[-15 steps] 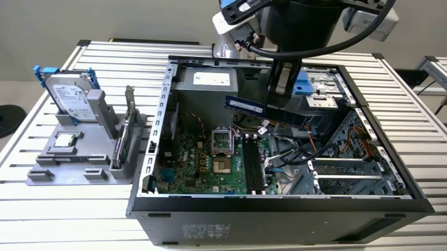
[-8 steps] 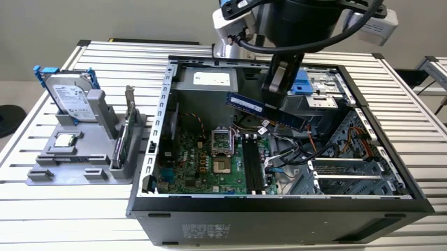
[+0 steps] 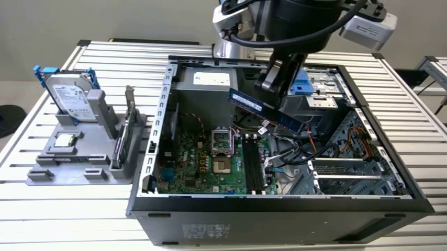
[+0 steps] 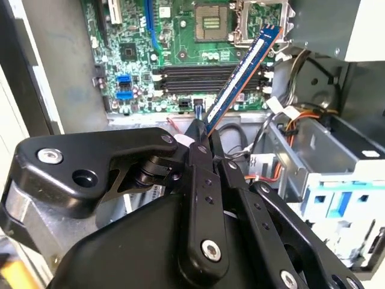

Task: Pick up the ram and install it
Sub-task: 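Insert the ram into the slot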

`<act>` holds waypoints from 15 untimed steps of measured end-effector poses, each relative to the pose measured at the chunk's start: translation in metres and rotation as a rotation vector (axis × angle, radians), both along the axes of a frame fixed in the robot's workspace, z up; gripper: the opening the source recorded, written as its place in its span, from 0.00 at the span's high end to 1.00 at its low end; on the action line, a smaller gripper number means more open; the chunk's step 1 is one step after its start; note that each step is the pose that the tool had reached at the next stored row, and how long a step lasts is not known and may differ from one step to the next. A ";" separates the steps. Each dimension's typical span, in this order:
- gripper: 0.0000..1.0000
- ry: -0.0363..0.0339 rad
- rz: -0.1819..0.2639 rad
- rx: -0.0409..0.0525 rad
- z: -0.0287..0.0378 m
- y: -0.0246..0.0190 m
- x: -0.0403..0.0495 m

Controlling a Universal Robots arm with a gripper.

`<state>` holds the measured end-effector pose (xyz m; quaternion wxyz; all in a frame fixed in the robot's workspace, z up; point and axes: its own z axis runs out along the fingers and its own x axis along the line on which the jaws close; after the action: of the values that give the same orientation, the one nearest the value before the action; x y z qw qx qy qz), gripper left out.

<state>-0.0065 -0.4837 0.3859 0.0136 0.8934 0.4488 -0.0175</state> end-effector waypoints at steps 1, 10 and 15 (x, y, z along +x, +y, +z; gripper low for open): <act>1.00 0.0000 -0.017 0.0000 0.0000 0.0000 0.0000; 1.00 0.0000 -0.180 -0.0001 -0.0002 0.0000 0.0000; 1.00 0.0000 -0.270 0.0000 -0.0003 0.0000 0.0000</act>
<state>-0.0065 -0.4837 0.3855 0.0112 0.9457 0.3244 -0.0192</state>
